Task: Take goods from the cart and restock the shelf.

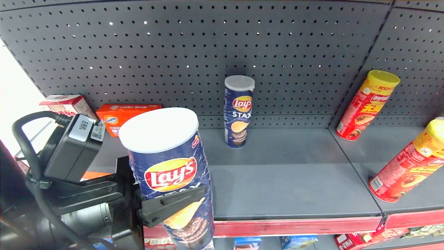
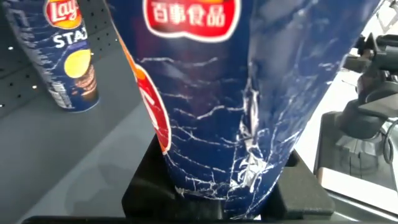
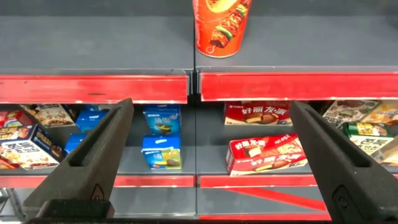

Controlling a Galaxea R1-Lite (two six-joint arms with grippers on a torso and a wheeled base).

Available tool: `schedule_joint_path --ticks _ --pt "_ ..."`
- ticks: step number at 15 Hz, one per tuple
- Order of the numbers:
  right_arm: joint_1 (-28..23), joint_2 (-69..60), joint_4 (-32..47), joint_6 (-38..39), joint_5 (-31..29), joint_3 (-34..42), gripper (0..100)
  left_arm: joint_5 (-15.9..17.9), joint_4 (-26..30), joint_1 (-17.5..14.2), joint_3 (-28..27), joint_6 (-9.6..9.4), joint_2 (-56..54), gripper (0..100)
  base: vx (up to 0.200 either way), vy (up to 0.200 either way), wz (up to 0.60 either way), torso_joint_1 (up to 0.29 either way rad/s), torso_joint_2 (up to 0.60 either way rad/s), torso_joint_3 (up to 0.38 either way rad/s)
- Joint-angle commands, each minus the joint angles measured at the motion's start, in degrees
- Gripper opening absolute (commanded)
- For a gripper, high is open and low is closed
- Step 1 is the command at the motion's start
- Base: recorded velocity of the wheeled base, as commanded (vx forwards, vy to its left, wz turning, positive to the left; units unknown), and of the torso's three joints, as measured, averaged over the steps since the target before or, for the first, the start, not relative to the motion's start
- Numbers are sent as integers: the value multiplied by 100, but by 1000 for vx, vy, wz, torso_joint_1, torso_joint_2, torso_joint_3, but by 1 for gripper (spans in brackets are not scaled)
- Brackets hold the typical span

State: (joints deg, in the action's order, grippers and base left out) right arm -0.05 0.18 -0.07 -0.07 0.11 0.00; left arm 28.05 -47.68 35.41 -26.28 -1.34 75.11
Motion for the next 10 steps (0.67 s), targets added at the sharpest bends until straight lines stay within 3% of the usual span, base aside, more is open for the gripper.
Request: schedule_joint_path --ticks 1,6,7,9,10 --pt "5 8 7 -10 7 0 100 -1 4 -166 9 -7 -22 0 0 0 0 0 0 0" --pt "-21 52 -10 113 -55 0 100 -1 -5 -474 563 -7 -268 0 0 0 0 0 0 0" --pt "-4 175 -54 262 -108 -439 100 -10 4 -571 554 2 -356 0 0 0 0 0 0 0" --pt "31 1599 -63 1449 -125 -1872 100 25 4 -738 589 2 -427 0 0 0 0 0 0 0" --pt "128 1880 -151 1458 59 -2294 100 7 13 -755 607 2 -435 0 0 0 0 0 0 0"
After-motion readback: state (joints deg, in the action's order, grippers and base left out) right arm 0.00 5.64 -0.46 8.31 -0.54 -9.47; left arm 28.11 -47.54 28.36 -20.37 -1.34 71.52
